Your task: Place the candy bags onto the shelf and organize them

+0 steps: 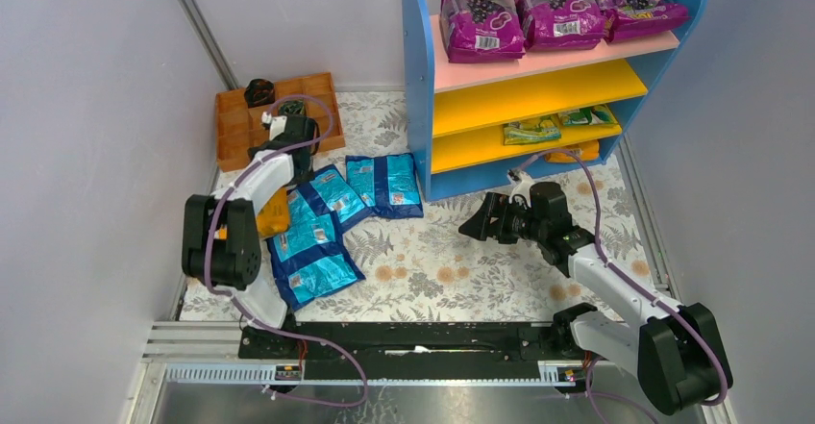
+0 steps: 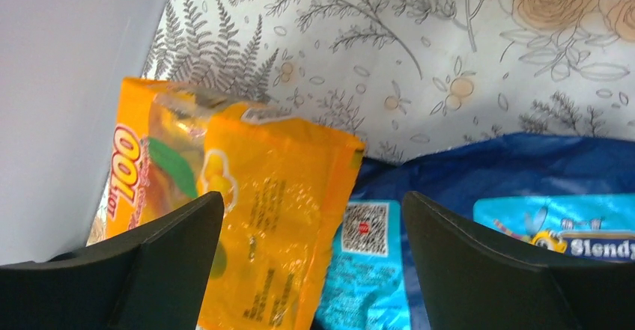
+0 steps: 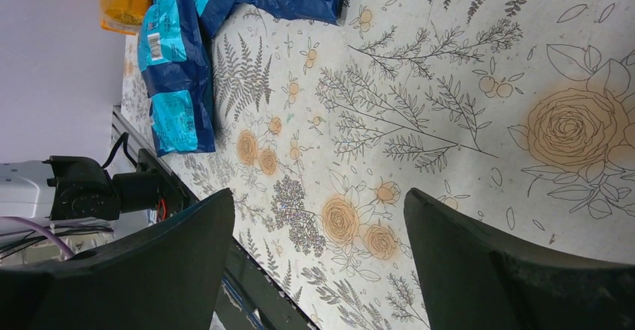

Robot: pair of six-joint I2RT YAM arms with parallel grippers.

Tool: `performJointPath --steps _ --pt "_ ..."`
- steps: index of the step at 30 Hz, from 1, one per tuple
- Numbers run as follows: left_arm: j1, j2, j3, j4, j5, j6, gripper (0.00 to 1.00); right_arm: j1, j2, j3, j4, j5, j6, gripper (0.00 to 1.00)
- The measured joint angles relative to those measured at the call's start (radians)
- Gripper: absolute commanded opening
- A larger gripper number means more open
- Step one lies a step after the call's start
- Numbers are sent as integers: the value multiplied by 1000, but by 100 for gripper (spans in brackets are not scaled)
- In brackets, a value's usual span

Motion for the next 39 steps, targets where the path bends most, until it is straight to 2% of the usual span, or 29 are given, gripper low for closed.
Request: performJointPath --steps 4,8,10,13,17,20,24,30,35,39 --pt "3 97 47 12 -35 -1 95 0 0 0 8 -5 -3 89" --pt "18 155 47 8 -61 1 86 0 0 0 8 -5 -5 89" --pt "21 167 47 16 -75 10 76 0 1 0 8 -6 -5 89" --pt "30 188 48 27 -80 27 49 0 11 0 16 -8 -5 89" --pt "50 211 49 25 -95 50 23 0 29 0 26 -9 -2 89" --pt "58 201 49 23 -92 52 11 0 29 0 36 -12 5 89" --pt "56 154 47 9 -66 55 0 0 29 0 41 -16 10 89" --pt "12 -44 17 -14 5 38 0 0 29 0 41 -16 16 90" --pt "-71 -226 17 -44 134 2 0 0 29 0 42 -31 21 91" --pt "-177 -362 17 -78 248 -78 0 6 29 0 45 -33 29 99"
